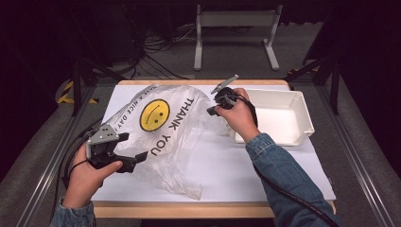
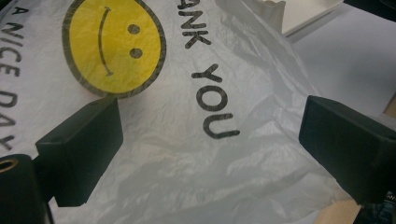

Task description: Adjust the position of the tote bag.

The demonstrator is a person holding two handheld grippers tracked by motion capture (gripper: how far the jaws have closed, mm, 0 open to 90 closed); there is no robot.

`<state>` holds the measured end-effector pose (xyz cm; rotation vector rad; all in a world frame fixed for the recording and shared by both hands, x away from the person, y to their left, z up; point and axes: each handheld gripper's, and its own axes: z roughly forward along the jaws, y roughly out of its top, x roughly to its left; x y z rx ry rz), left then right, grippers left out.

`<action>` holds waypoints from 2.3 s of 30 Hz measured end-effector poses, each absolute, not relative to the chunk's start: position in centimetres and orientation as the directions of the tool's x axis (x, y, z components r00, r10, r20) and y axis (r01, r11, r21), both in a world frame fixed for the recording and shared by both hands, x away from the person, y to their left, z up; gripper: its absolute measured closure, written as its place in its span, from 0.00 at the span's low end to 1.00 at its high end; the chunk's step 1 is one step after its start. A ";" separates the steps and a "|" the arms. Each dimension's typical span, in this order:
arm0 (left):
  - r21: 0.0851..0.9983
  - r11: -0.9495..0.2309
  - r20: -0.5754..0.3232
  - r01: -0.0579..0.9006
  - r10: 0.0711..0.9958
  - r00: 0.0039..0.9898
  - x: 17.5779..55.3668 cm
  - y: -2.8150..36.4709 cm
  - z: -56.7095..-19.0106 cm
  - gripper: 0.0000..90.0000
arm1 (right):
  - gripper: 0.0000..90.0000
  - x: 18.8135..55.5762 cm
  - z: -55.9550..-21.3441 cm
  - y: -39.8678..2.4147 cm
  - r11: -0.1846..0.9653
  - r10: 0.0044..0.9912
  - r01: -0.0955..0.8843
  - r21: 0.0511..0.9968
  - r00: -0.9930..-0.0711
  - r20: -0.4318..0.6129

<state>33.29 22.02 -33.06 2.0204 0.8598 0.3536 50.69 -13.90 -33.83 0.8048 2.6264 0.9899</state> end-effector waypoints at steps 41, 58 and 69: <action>0.740 -0.589 0.043 0.325 0.524 0.851 35.1 15.8 -34.5 0.97 | 1.00 43.2 -30.7 -17.0 0.522 0.523 0.428 0.738 -0.844 0.119; 0.775 -0.558 0.057 0.296 0.528 0.847 34.5 19.7 -32.1 0.96 | 1.00 39.9 -29.6 -18.2 0.474 0.482 0.376 0.796 -0.867 0.122; 0.794 -0.548 0.067 0.262 0.508 0.859 33.1 20.6 -30.1 1.00 | 1.00 37.2 -28.9 -18.3 0.462 0.451 0.335 0.822 -0.886 0.107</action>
